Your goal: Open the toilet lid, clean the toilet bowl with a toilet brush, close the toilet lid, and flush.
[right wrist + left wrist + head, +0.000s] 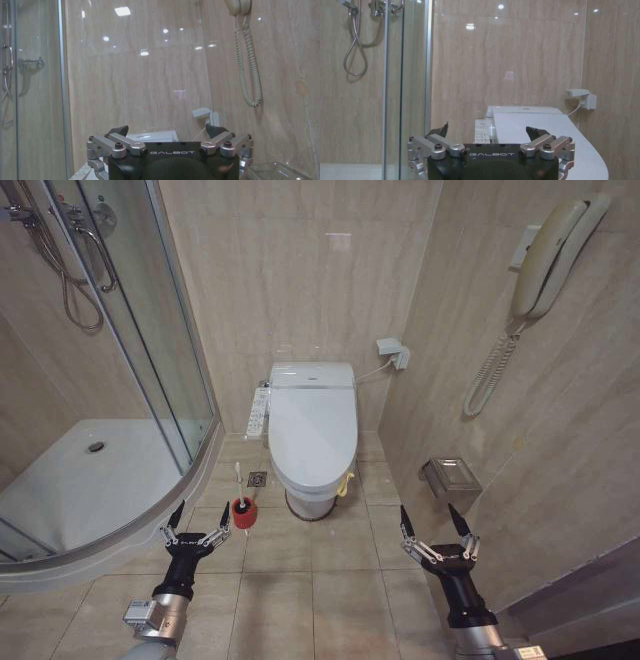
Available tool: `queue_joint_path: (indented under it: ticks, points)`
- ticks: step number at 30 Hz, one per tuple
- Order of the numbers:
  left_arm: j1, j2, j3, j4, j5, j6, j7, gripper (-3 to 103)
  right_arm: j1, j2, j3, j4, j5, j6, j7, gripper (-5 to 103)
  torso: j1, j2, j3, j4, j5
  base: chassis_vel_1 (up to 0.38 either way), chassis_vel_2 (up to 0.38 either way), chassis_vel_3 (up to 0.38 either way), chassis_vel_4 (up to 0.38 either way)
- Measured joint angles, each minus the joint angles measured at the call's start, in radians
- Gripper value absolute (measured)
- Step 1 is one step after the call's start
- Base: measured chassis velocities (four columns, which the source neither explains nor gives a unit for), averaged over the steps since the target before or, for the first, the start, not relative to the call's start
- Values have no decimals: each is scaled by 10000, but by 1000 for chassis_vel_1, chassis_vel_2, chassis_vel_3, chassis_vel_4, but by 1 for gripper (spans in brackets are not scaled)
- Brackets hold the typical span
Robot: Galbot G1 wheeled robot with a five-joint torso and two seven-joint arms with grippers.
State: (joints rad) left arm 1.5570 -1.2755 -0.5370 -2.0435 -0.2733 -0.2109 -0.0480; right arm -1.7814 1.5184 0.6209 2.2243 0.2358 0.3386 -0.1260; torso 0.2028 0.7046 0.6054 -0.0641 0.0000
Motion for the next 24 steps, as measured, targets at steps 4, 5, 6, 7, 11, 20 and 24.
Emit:
queue_joint_path:
  ticks: [4,5,6,7,11,20,24]
  points:
    - [2,0,0,0,0,0,0,100,26,-35,-1,-96,-22,34,9,100,-3,0,-1,1,0,-43,58,77,-72]
    - [1,0,0,0,0,0,0,100,43,-42,0,-123,-20,97,9,100,-3,1,-1,-1,0,-105,105,149,-123]
    - [0,0,0,0,0,0,0,100,64,-42,0,-136,-12,113,21,100,-2,0,0,0,-1,-135,139,149,-165]
    - [0,0,0,0,0,0,0,100,64,-42,0,-136,-12,113,21,100,-2,0,0,0,-1,-135,139,149,-165]
    - [-1,0,0,0,0,0,1,100,98,-37,-7,-186,-1,231,39,100,1,-1,1,1,-1,-182,211,187,-200]
    - [-6,0,0,0,0,0,0,100,-8,-49,-23,-308,124,775,29,100,11,-4,5,5,2,-201,206,217,-217]
    - [-9,1,0,0,0,0,0,100,25,-84,-68,-218,175,574,68,100,10,-5,4,2,0,-55,40,41,-39]
